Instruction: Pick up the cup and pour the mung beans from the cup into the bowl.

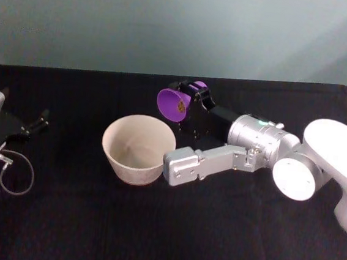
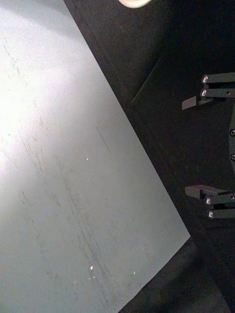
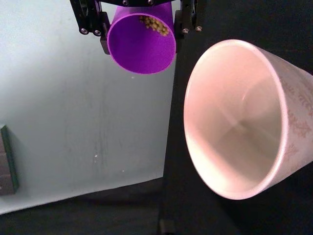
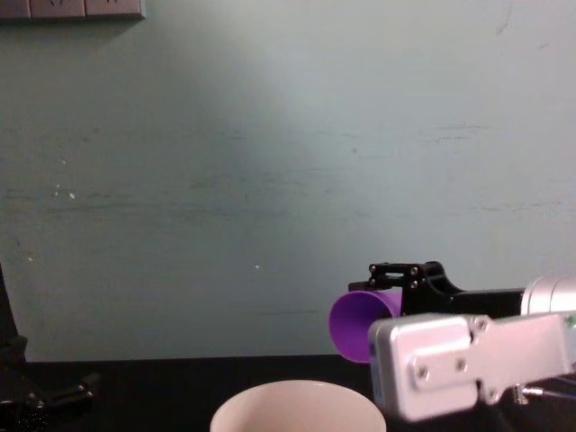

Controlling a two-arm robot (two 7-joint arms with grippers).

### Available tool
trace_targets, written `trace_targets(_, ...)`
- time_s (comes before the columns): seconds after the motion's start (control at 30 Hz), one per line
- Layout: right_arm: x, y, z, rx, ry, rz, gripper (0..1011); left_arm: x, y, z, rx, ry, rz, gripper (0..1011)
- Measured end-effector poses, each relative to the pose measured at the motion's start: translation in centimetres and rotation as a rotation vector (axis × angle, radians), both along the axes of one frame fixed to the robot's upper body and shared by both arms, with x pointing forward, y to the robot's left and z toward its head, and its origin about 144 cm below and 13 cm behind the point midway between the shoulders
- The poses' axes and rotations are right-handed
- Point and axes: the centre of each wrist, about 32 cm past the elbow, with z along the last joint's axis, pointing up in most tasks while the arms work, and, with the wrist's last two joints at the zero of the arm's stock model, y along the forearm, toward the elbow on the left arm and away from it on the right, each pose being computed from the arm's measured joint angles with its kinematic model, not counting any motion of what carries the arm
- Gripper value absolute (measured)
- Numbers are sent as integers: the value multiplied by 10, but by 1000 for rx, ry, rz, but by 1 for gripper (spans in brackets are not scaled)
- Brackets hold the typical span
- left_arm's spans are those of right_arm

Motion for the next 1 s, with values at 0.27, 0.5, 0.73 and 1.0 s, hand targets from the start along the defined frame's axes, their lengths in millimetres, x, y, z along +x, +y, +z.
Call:
trace_targets(0.27,-4,9,-5,-94,-94,15,739,0,0,0,0,0,0,1000)
trace_targets(0.5,-6,13,-8,-148,-133,23,739,0,0,0,0,0,0,1000)
trace_targets(0.73,-8,17,-11,-210,-180,35,738,0,0,0,0,0,0,1000)
trace_targets(1.0,-12,21,-14,-270,-230,48,739,0,0,0,0,0,0,1000)
